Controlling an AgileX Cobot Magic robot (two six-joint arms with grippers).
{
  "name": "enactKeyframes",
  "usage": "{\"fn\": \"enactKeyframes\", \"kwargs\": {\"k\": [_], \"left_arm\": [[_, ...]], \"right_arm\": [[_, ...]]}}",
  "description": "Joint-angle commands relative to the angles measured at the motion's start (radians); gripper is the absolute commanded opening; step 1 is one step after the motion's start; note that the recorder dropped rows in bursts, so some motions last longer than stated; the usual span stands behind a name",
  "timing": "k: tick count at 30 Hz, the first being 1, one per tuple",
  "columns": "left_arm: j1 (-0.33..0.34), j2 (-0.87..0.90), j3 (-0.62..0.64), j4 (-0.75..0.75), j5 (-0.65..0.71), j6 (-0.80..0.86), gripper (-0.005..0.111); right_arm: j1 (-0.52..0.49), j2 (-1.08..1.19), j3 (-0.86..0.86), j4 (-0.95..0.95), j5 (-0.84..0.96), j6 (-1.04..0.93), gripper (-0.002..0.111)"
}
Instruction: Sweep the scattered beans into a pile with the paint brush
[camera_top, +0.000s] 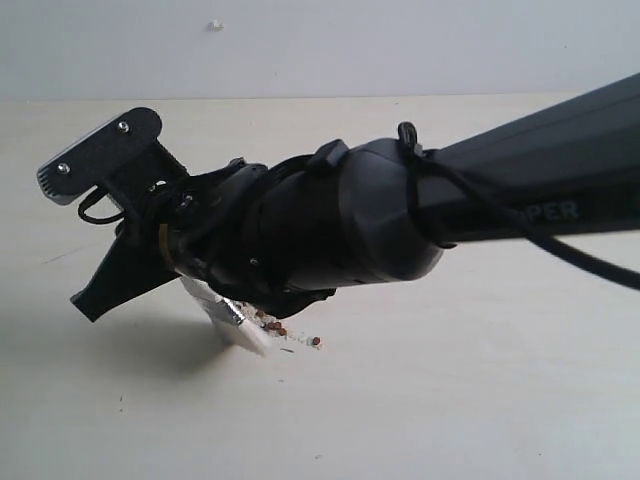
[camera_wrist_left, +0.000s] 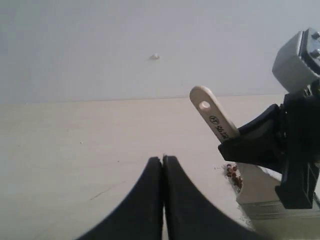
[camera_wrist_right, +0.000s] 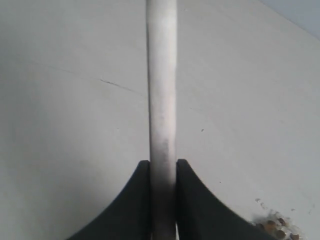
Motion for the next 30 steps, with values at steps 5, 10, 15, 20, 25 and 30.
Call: {"fn": "enactKeyframes", "kwargs": {"k": [5,10,15,20,25,30], "left_arm": [[-0.006,-0.006,0.002,-0.002,-0.004,-0.003,0.001],[-0.006,-0.006,0.002,-0.002,-0.004,-0.003,0.001],[-0.006,-0.006,0.002,-0.002,-0.004,-0.003,0.001],[-0.006,-0.006,0.002,-0.002,-0.004,-0.003,0.001],[-0.006,-0.006,0.002,-0.002,-0.004,-0.003,0.001],[-0.006,-0.006,0.002,-0.002,-0.004,-0.003,0.001]], "right_arm": [[-0.003,-0.173,-0.007,-0.019,-0.381,-0.047,0.000],[-0.022,-0.286,-0.007,-0.019,-0.809,-0.303,0.000],[-0.156,-0.372,-0.003,-0.019,-1.253,-0.434,0.000],[-0.375,-0.407,0.044,-0.019,-1.475,-0.438,0.000],[-0.542,-0.397,0.182,-0.019,-1.475,-0.537,0.000],[-0.609,-0.329,0.293,-0.019,-1.475,-0.709,0.000]]}}
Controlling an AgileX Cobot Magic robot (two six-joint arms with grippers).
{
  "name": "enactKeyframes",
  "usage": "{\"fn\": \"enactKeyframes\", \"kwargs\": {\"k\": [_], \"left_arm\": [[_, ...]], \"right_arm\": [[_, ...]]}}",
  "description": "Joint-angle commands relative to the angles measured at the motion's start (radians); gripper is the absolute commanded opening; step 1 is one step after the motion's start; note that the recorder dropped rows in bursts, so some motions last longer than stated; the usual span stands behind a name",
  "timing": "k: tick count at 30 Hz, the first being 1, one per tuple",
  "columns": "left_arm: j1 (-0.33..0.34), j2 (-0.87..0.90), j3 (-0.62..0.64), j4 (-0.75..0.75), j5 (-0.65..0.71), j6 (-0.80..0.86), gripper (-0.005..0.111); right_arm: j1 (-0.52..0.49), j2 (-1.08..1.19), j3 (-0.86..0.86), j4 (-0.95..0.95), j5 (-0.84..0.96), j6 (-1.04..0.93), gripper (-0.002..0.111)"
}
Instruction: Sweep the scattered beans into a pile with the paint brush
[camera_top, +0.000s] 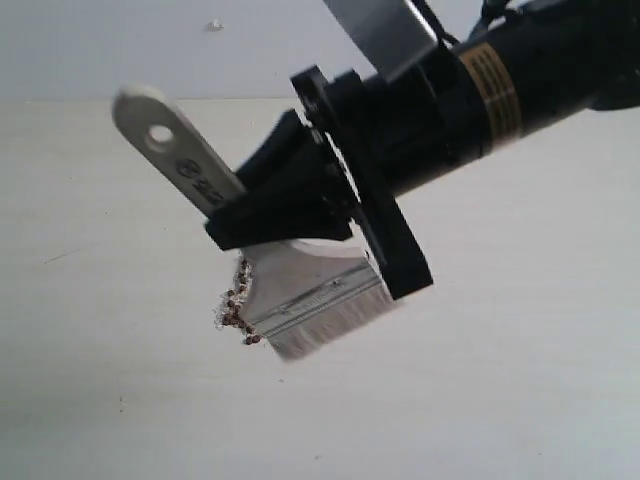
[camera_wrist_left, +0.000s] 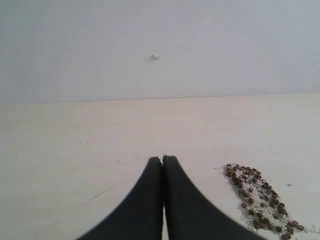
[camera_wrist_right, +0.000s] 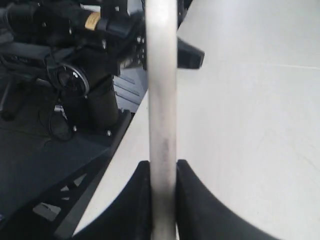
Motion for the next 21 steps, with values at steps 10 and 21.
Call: {"fn": "enactKeyframes", "kwargs": {"k": [10,21], "left_arm": [[-0.006,-0.006,0.002,-0.002,-0.004,-0.003,0.001],[-0.006,-0.006,0.002,-0.002,-0.004,-0.003,0.001]], "right_arm": [[-0.034,0.260,0.067,0.009,-0.016,-0.261,0.000],[-0.034,0.411,-0.030,0.009,-0.016,-0.363,0.000]]}}
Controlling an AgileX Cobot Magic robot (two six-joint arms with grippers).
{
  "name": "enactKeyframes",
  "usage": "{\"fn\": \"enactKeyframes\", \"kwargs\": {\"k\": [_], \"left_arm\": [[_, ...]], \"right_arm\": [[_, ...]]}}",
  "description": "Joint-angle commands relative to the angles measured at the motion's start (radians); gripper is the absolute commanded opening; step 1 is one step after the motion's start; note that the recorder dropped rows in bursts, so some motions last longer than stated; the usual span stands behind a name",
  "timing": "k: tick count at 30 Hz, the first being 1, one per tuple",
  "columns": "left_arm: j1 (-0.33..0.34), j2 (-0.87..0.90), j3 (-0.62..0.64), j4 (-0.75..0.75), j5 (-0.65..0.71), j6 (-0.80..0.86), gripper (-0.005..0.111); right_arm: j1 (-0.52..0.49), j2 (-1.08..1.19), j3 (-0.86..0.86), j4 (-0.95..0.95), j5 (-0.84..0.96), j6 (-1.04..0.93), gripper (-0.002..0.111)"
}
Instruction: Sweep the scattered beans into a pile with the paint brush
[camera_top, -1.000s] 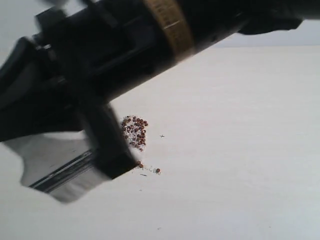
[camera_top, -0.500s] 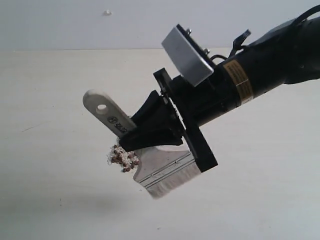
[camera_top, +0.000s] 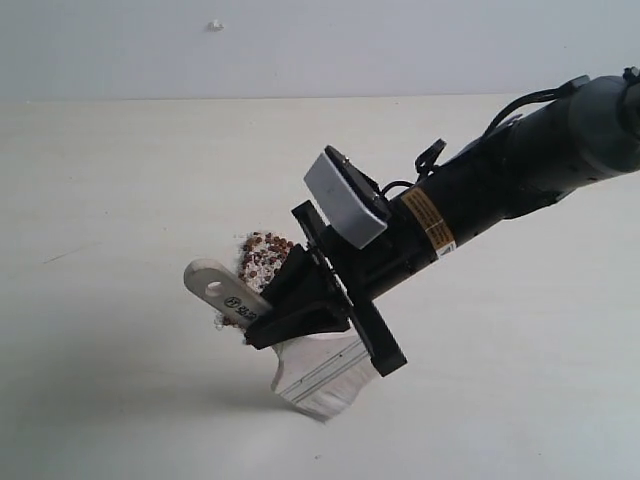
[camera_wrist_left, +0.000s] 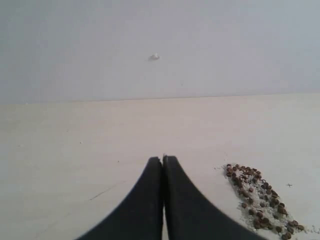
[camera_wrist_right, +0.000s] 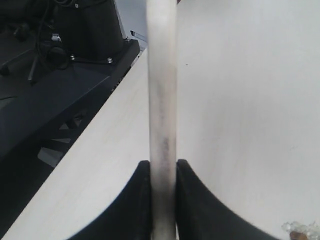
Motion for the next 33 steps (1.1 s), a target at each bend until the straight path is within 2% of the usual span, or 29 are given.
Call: {"fn": "enactKeyframes", "kwargs": {"k": [1,19,33], "left_arm": [[-0.006,-0.006,0.002,-0.002,-0.004,-0.003,0.001],[-0.006,-0.006,0.002,-0.002,-0.004,-0.003,0.001],[-0.006,-0.006,0.002,-0.002,-0.004,-0.003,0.001]], "right_arm": [[-0.006,0.050,-0.060,0.015,-0.008,-0.033,0.000],[-0.006,0.209,-0.325,0.015,-0.008,0.012,0.000],[-0.006,0.138,-0.384,0.015,-0.008,0.290,0.000]]}}
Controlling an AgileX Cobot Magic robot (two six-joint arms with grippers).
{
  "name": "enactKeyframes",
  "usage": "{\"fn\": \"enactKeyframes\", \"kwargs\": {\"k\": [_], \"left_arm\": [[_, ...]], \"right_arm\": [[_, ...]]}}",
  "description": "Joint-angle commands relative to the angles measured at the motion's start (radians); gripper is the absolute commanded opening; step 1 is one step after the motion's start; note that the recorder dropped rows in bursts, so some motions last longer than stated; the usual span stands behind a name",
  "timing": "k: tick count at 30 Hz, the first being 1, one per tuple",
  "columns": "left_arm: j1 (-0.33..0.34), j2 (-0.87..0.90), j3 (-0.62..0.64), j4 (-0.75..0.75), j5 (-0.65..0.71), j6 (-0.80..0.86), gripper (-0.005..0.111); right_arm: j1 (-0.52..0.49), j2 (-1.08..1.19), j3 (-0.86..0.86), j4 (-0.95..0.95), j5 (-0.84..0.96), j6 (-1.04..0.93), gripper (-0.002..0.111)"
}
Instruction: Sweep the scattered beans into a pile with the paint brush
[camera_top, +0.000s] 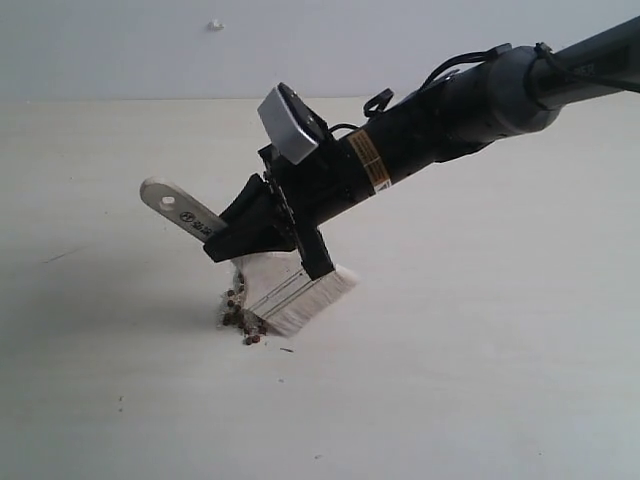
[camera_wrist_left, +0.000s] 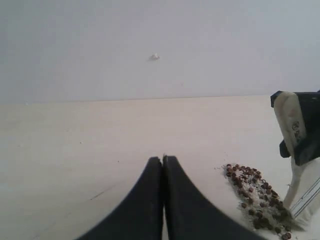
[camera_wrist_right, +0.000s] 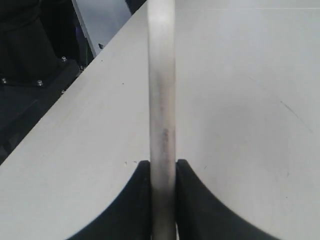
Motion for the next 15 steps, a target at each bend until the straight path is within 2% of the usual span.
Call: {"fn": "enactKeyframes", "kwargs": {"k": [1,9,15], "left_arm": [[-0.006,-0.006,0.002,-0.002,-0.004,-0.003,0.001],[-0.006,-0.006,0.002,-0.002,-0.004,-0.003,0.001],[-0.006,-0.006,0.002,-0.002,-0.004,-0.003,0.001]], "right_arm": [[-0.006,-0.071,-0.006,0.006,-0.005,0.122,0.000],[-0.006,-0.243,-0.006,0.006,-0.005,0.251,0.000],[-0.006,-0.289,-0.006,0.006,-0.005,0.388,0.000]]}}
